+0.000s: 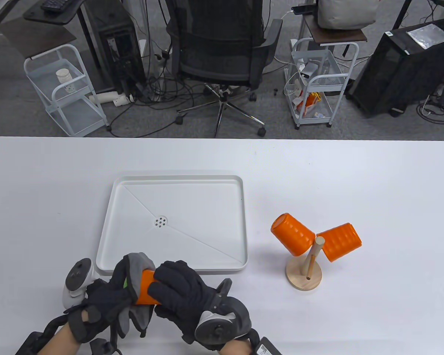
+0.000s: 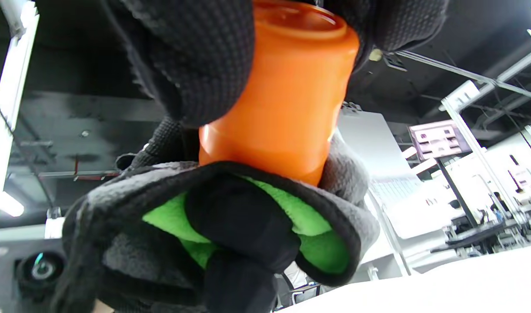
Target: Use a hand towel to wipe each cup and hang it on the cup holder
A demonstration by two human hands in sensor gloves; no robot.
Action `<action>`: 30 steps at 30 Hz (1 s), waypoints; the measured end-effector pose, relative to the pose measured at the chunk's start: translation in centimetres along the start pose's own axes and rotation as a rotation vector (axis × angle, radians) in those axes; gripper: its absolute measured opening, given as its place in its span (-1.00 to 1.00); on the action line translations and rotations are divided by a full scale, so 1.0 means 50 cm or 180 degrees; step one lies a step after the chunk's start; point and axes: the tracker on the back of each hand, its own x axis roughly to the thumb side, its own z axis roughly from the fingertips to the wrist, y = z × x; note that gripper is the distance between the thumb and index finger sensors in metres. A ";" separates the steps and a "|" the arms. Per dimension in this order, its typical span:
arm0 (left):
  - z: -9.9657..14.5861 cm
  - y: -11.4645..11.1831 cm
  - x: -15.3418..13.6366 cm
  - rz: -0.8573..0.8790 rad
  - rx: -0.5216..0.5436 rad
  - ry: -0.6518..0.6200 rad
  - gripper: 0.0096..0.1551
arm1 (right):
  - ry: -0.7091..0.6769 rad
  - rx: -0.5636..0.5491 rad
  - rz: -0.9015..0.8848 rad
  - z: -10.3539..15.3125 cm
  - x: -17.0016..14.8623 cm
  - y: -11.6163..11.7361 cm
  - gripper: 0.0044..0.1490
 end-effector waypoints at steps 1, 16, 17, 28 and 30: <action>0.001 0.001 0.001 0.0043 -0.0004 -0.0016 -0.03 | -0.0074 0.0004 0.0106 -0.002 0.006 -0.002 -0.04; 0.005 0.000 0.011 0.0303 0.0012 -0.0068 -0.10 | -0.0281 0.0137 0.0697 -0.033 0.059 -0.049 -0.01; 0.006 0.002 0.010 0.0323 0.0036 -0.0058 -0.11 | -0.0309 0.0158 0.0792 -0.034 0.064 -0.057 -0.01; 0.014 0.022 0.007 0.0445 0.0164 -0.0020 -0.11 | 0.0406 0.0253 0.1821 -0.005 0.097 -0.285 -0.04; 0.015 0.022 0.007 0.0438 0.0164 -0.0015 -0.11 | 0.0528 0.0193 0.1974 0.007 0.103 -0.324 -0.04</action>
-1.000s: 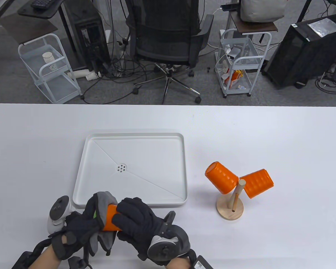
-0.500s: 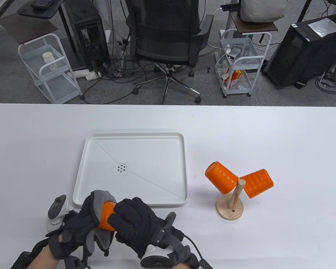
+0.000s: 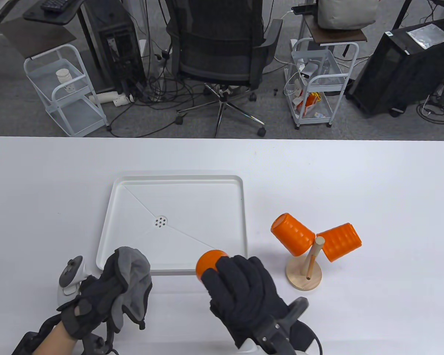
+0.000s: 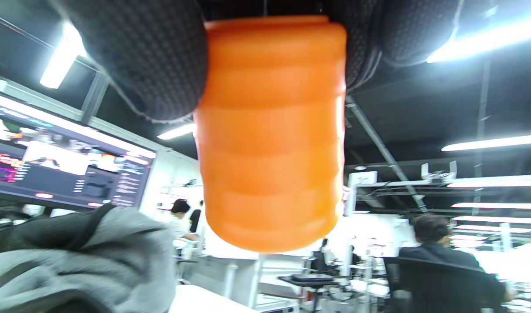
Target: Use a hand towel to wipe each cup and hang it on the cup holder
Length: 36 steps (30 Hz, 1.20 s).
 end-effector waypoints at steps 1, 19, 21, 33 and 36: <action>0.000 0.000 -0.001 0.0009 0.0003 0.0001 -0.11 | 0.0094 0.0013 0.0105 0.009 -0.012 -0.020 -0.04; 0.002 0.003 -0.003 0.0072 0.0065 0.0041 -0.12 | 0.0918 0.0847 0.0821 0.123 -0.118 -0.007 -0.05; 0.002 0.002 -0.003 0.0077 0.0066 0.0042 -0.12 | 0.0935 0.0920 0.0866 0.128 -0.125 0.011 -0.05; 0.002 0.003 -0.002 0.0084 0.0056 0.0027 -0.12 | 0.1021 0.1273 0.1060 0.148 -0.158 0.106 -0.03; 0.002 0.004 -0.002 0.0082 0.0050 0.0018 -0.12 | 0.0973 0.1248 0.1142 0.155 -0.161 0.124 -0.02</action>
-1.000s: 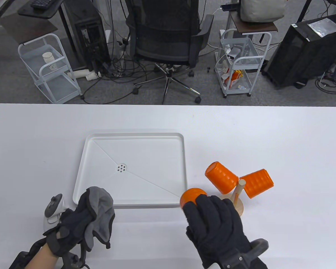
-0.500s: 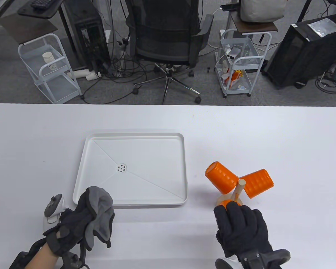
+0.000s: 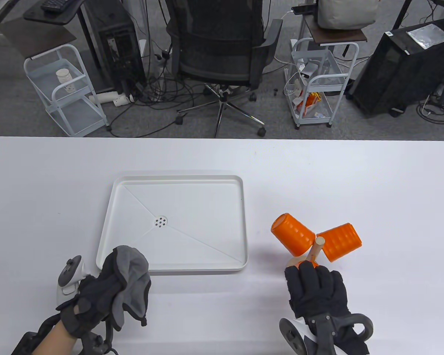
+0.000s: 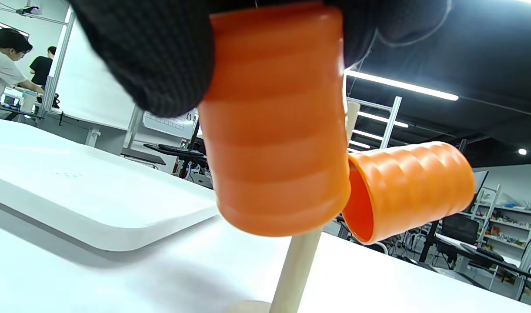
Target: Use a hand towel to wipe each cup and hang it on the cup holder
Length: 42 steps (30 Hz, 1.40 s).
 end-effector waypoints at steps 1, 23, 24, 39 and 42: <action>0.000 0.000 0.000 0.0000 -0.0001 -0.0002 -0.12 | -0.0003 0.0014 0.0041 -0.001 0.001 0.005 -0.01; 0.001 0.001 0.000 -0.0005 -0.0022 -0.0027 -0.12 | 0.0004 0.0052 0.0206 -0.004 0.021 0.041 0.06; 0.001 0.001 0.000 -0.0008 -0.0022 -0.0026 -0.12 | 0.0014 0.0022 0.0157 -0.004 0.025 0.035 0.07; 0.003 0.002 0.000 -0.0009 0.0005 -0.0025 -0.12 | -0.0143 -0.0071 -0.1161 -0.130 0.182 0.009 0.12; 0.004 0.004 0.001 -0.0013 0.0023 -0.0013 -0.12 | -0.0130 0.0047 -0.1393 -0.177 0.215 0.038 0.12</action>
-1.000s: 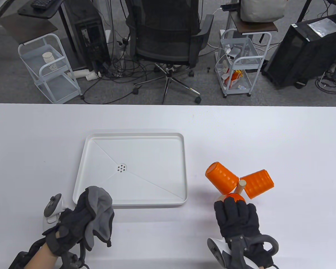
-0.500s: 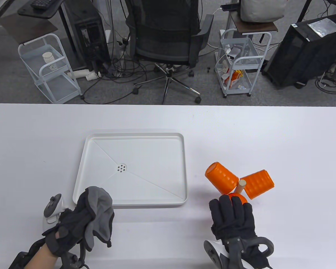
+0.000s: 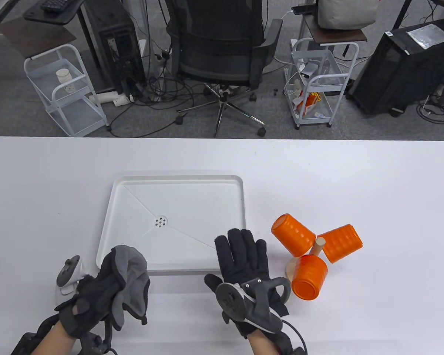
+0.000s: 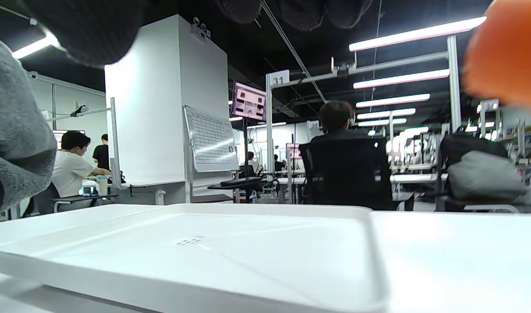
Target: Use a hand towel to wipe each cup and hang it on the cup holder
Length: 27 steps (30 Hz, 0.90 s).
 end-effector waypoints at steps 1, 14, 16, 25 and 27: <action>0.000 0.001 0.000 -0.0001 0.0012 0.0011 -0.12 | 0.0035 0.0067 -0.0066 -0.017 0.003 0.015 0.12; 0.007 0.020 0.003 -0.0110 0.0151 0.0138 -0.12 | 0.0100 0.0263 -0.0112 -0.048 -0.002 0.144 0.14; 0.012 0.027 0.009 -0.0176 0.0235 0.0169 -0.12 | 0.0154 0.0366 -0.0182 -0.049 -0.005 0.155 0.15; 0.072 0.110 0.069 -0.0699 0.1026 0.0683 -0.13 | 0.0090 0.0439 -0.0294 -0.049 0.004 0.166 0.14; 0.090 0.134 0.089 -0.0829 0.1186 0.0818 -0.13 | 0.0105 0.0439 -0.0332 -0.050 0.001 0.166 0.14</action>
